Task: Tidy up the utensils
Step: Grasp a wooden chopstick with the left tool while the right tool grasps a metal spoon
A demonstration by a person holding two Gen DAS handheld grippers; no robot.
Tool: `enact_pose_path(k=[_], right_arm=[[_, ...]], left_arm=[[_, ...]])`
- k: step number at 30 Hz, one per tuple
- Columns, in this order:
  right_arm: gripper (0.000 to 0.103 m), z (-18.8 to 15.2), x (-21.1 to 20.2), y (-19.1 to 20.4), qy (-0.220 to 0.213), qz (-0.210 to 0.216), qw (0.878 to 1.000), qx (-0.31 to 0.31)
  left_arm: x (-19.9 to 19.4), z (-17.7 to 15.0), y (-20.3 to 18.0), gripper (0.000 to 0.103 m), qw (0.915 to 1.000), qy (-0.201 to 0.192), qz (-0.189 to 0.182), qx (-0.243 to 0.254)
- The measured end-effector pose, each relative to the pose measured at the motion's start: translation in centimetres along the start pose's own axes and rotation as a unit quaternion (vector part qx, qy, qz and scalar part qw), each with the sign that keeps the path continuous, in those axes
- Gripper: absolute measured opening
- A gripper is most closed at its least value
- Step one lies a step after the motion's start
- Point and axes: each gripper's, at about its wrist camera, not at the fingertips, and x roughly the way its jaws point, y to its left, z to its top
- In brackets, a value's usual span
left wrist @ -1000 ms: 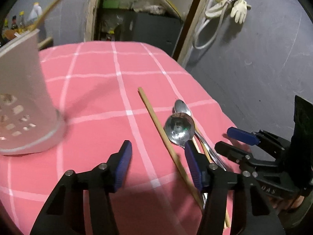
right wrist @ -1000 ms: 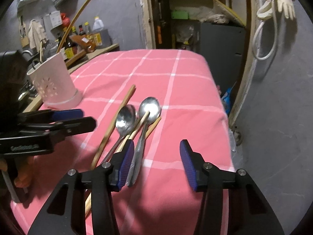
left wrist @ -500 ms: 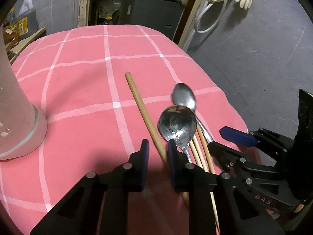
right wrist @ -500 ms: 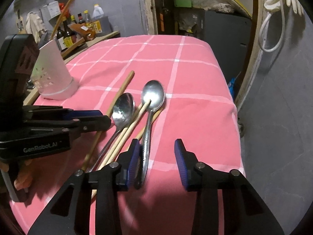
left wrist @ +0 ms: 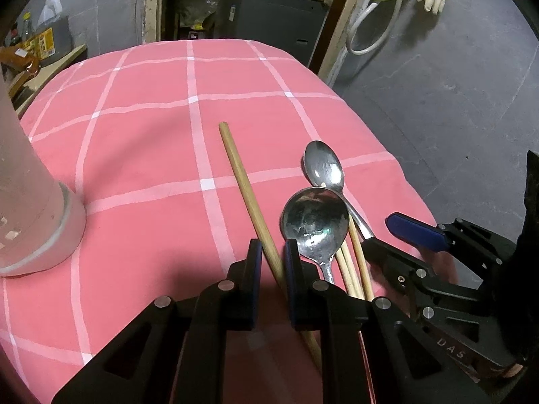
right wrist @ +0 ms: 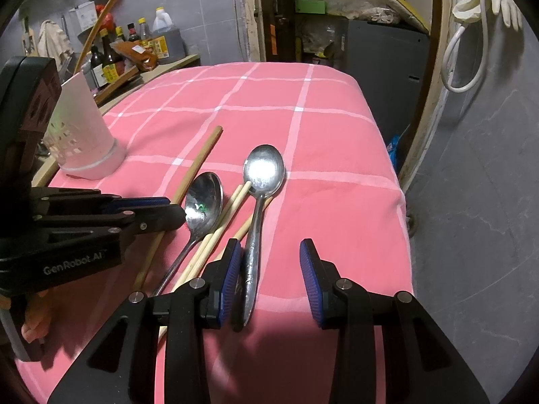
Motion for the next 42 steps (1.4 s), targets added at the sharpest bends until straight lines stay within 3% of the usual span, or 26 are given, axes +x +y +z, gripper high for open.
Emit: enact_pose_path(k=[14, 22, 25, 31, 42], right_arm=[[0.034, 0.0, -0.1, -0.2, -0.004, -0.006, 1.000, 0.009], [0.035, 0.2, -0.1, -0.4, -0.010, -0.001, 1.000, 0.011], [0.043, 0.5, -0.1, -0.4, -0.013, 0.002, 1.000, 0.007], [0.044, 2.1, 0.9, 0.1, -0.013, -0.008, 1.000, -0.021], [0.044, 4.0, 3.4, 0.1, 0.010, -0.003, 0.999, -0.045]], left_arm=[[-0.3, -0.2, 0.4, 0.009, 0.9996, 0.008, 0.027, -0.005], [-0.9, -0.7, 1.5, 0.009, 0.9999, 0.011, -0.005, -0.003], [-0.8, -0.3, 1.7, 0.010, 0.9997, 0.016, -0.016, -0.011], [0.1, 1.1, 1.6, 0.017, 0.9996, 0.017, -0.018, -0.010], [1.2, 3.2, 2.3, 0.017, 0.9994, 0.009, -0.021, -0.024]])
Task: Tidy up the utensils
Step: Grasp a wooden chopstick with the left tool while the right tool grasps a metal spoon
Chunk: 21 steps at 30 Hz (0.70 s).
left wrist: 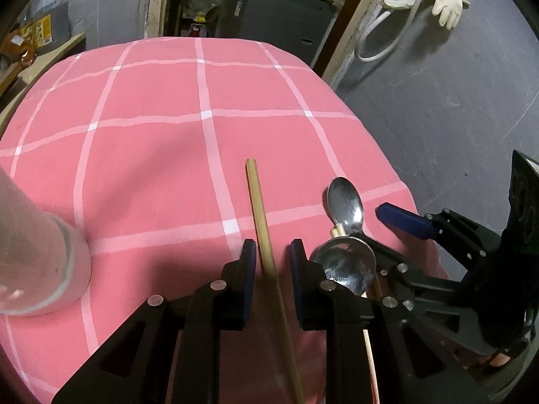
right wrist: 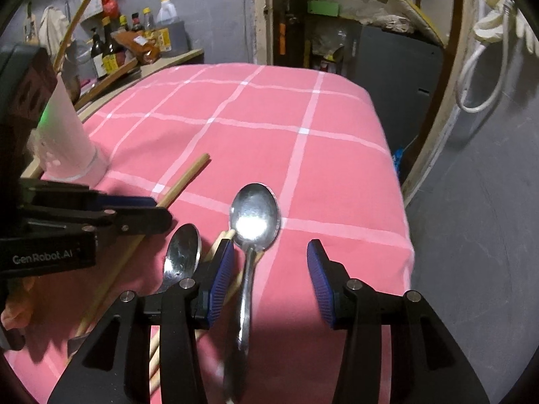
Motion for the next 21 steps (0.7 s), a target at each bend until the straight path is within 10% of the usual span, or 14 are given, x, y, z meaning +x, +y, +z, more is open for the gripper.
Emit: enact_pose_path(k=[21], right_arm=[[0.028, 1.0, 1.4, -0.2, 0.008, 0.004, 1.000, 0.030]], left_arm=[[0.6, -0.4, -0.6, 0.008, 0.9992, -0.012, 0.032, 0.021]])
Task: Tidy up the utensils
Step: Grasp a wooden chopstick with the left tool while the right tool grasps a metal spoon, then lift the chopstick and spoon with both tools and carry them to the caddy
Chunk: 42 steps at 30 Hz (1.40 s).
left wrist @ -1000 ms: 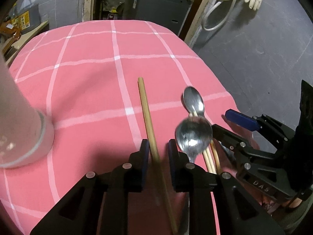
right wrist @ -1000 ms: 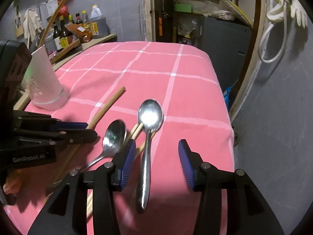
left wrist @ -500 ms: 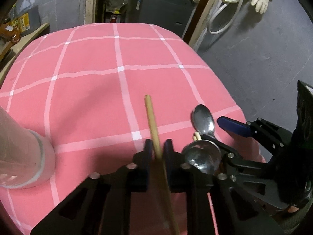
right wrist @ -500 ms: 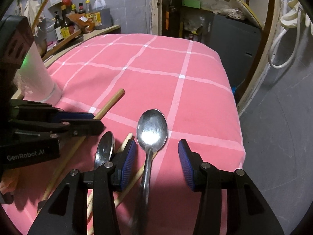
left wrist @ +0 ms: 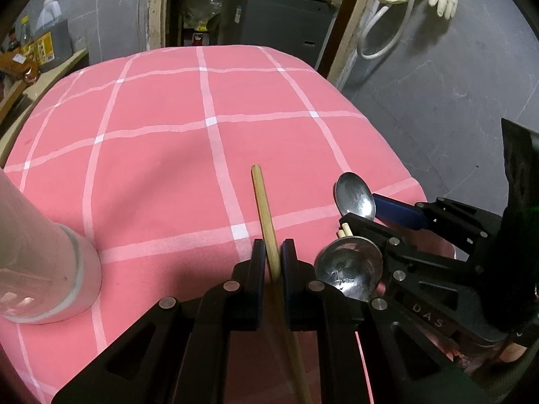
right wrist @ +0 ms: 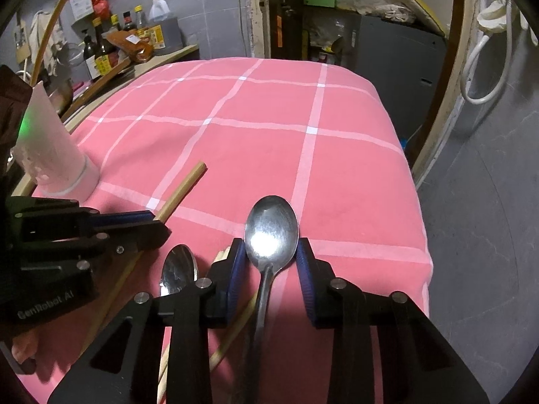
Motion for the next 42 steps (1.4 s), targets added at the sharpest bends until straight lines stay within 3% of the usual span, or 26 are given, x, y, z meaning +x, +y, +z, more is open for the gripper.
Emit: enact_pose_path(k=[7, 14, 16, 21, 27, 31, 37, 42], right_arm=[[0.028, -0.7, -2.2, 0.6, -0.044, -0.010, 0.999, -0.006], [0.027, -2.2, -6.9, 2.6, -0.151, -0.040, 0.987, -0.032], [0.004, -2.7, -8.1, 3.1, -0.178, -0.050, 0.982, -0.038], [0.004, -3.2, -9.4, 3.3, -0.211, -0.051, 0.976, -0.032], [0.005, -2.5, -7.8, 2.4, -0.162, -0.040, 0.986, -0.017], [0.037, -2.3, -6.3, 1.1, -0.116, -0.031, 0.993, 0.006], [0.038, -2.1, -3.7, 0.6, -0.047, -0.011, 0.999, -0.008], [0.038, -1.7, -2.2, 1.1, -0.019, 0.002, 0.999, -0.027]], left_arm=[[-0.9, -0.7, 0.3, 0.005, 0.9997, -0.018, -0.014, -0.011], [-5.4, -2.3, -0.2, 0.005, 0.9931, -0.113, -0.029, 0.010], [-6.8, -2.9, -0.4, 0.005, 0.9879, -0.150, -0.036, 0.016], [-9.0, -3.9, -1.1, 0.005, 0.9789, -0.200, -0.036, 0.027], [-7.3, -3.9, -0.6, 0.005, 0.9893, -0.144, -0.022, 0.008], [-6.2, -3.5, 0.1, 0.005, 0.9939, -0.109, -0.014, -0.011], [-3.9, -3.4, 1.6, 0.005, 0.9985, -0.041, 0.003, -0.036], [-3.6, -3.6, 1.9, 0.005, 0.9992, -0.019, -0.001, -0.036]])
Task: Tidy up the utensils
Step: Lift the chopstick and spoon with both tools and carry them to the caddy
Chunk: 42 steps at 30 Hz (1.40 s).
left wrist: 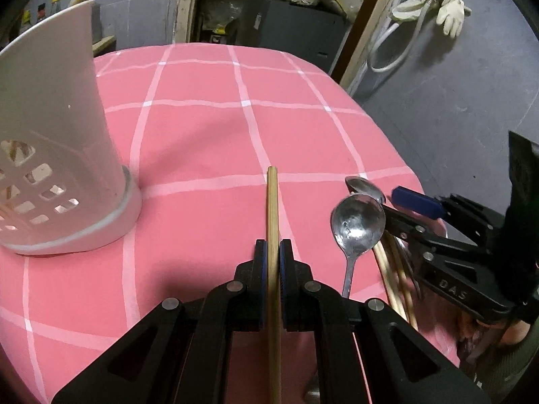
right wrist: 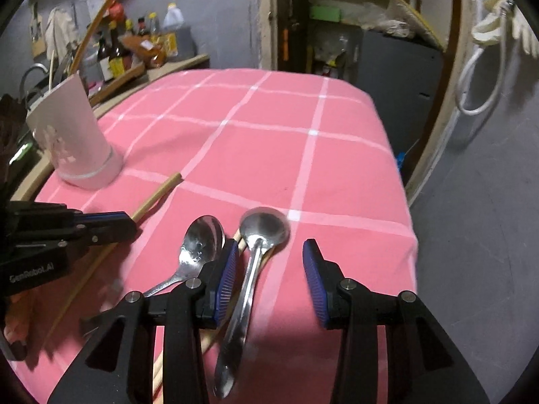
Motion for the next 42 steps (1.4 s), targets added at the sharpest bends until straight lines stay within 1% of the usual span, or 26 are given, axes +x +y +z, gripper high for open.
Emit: enact_pose_path(k=[3, 5, 7, 9, 12, 14, 16, 18, 22, 23, 25, 27, 28, 29, 32, 35, 38, 40, 42], right_arm=[[0.038, 0.3, 0.5, -0.3, 0.009, 0.008, 1.000, 0.004], [0.038, 0.6, 0.9, -0.8, 0.016, 0.019, 1.000, 0.018], [0.038, 0.7, 1.1, -1.6, 0.020, 0.032, 0.999, 0.037], [0.038, 0.7, 1.3, -2.0, 0.021, 0.037, 0.998, 0.049], [0.037, 0.9, 1.5, -2.1, 0.025, 0.038, 0.998, 0.054], [0.036, 1.1, 1.7, -2.0, 0.027, 0.039, 0.997, 0.056], [0.033, 1.2, 1.8, -2.1, 0.030, 0.045, 0.997, 0.062], [0.033, 1.2, 1.8, -2.1, 0.029, 0.045, 0.997, 0.064], [0.032, 1.0, 1.4, -1.6, 0.017, 0.032, 0.998, 0.058], [0.032, 0.9, 1.2, -1.4, 0.010, 0.023, 0.998, 0.052], [0.032, 0.7, 0.3, -0.6, -0.011, -0.001, 0.999, 0.033], [0.032, 0.7, -1.1, 0.4, -0.045, -0.025, 0.999, 0.012], [0.032, 0.5, -2.0, 1.1, -0.069, -0.040, 0.997, 0.001], [0.032, 0.3, -2.6, 1.5, -0.082, -0.048, 0.995, -0.004], [0.032, -0.7, -5.0, 2.9, -0.142, -0.078, 0.986, -0.024], [0.032, -1.5, -7.1, 4.0, -0.200, -0.103, 0.974, -0.032], [0.032, -1.8, -8.8, 4.7, -0.248, -0.116, 0.961, -0.031], [0.032, -2.1, -9.9, 5.1, -0.280, -0.121, 0.952, -0.027], [0.032, -2.2, -10.9, 5.6, -0.309, -0.126, 0.942, -0.027]], left_arm=[[0.1, 0.1, -0.2, 0.006, 0.9998, 0.011, -0.001, 0.015], [0.4, 0.1, -0.3, 0.009, 0.9995, 0.021, -0.004, 0.024], [0.4, 0.1, -0.4, 0.016, 0.9990, 0.028, -0.014, 0.032], [0.4, 0.2, -0.6, 0.018, 0.9987, 0.032, -0.016, 0.036], [0.7, 0.4, -0.8, 0.018, 0.9985, 0.034, -0.006, 0.042], [0.7, 0.4, -0.8, 0.017, 0.9985, 0.034, -0.003, 0.042], [0.8, 0.4, -0.7, 0.005, 0.9986, 0.033, 0.008, 0.041], [0.9, 0.4, -0.5, 0.005, 0.9989, 0.033, 0.005, 0.033], [0.5, 0.0, -0.2, 0.005, 0.9995, 0.022, 0.000, 0.023], [0.4, 0.0, -0.2, 0.005, 0.9996, 0.019, 0.000, 0.021], [-0.1, -0.2, 0.0, 0.005, 0.9998, 0.009, -0.003, 0.016], [-0.8, -0.3, -0.1, 0.005, 0.9999, -0.011, 0.001, 0.013], [-1.3, -0.4, -0.1, 0.005, 0.9997, -0.023, 0.001, 0.013], [-2.0, -0.5, -0.2, 0.005, 0.9992, -0.038, 0.002, 0.013], [-4.1, -1.0, -0.8, 0.005, 0.9957, -0.090, 0.003, 0.021], [-6.3, -1.7, -1.4, 0.005, 0.9884, -0.149, 0.005, 0.030], [-8.2, -2.2, -1.8, 0.005, 0.9785, -0.203, 0.003, 0.036], [-9.4, -2.6, -2.1, 0.005, 0.9712, -0.235, 0.009, 0.038], [-10.2, -2.8, -2.2, 0.005, 0.9660, -0.256, 0.008, 0.036]])
